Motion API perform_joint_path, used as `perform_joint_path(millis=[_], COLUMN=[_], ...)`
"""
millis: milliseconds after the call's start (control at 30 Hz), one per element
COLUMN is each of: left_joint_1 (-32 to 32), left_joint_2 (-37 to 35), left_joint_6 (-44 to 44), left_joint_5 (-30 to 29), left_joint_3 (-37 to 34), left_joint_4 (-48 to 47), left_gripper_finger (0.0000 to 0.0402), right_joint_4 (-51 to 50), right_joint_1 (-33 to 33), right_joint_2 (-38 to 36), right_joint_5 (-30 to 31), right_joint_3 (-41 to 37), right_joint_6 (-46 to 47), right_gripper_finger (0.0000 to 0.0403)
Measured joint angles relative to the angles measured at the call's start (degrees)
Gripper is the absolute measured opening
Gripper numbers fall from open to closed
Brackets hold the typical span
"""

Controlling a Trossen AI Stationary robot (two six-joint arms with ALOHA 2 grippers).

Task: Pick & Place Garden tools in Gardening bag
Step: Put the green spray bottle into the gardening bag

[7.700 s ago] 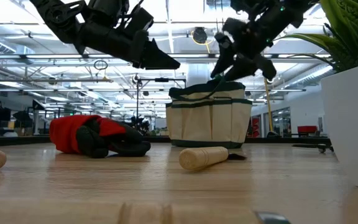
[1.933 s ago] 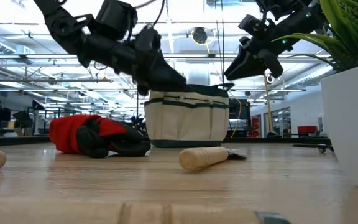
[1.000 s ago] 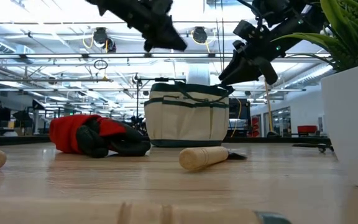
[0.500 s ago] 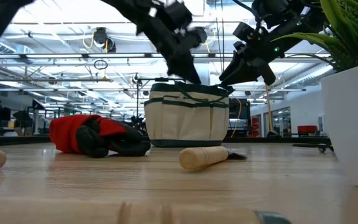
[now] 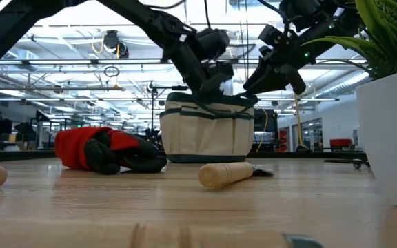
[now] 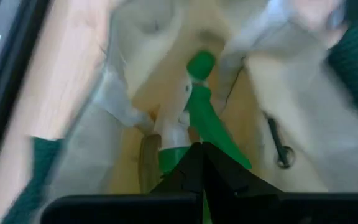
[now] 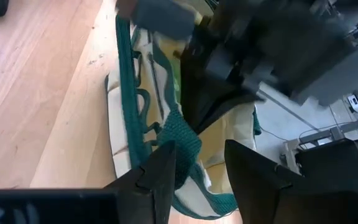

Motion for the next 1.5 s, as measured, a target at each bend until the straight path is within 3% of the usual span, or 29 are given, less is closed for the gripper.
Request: perform_joint_path(millis=[467, 1333, 1500], left_joint_1=[0.11, -0.17, -0.11], left_joint_2=[5.65, 5.88, 5.50], left_joint_6=[1.05, 1.03, -1.07], left_joint_5=[0.59, -0.45, 2.99], left_joint_3=[0.13, -0.04, -0.14], left_joint_4=[0.64, -0.03, -0.99], left_gripper_finger=[0.0003, 0.0004, 0.0004], right_joint_4=[-0.41, -1.42, -1.32], right_joint_1=[0.00, 0.00, 0.00], right_joint_2=[0.00, 0.00, 0.00], right_joint_5=[0.00, -0.04, 0.02], right_joint_3=[0.00, 0.00, 0.00], right_joint_6=[0.42, 0.46, 0.47], right_gripper_finger=[0.0132, 0.0132, 0.0132])
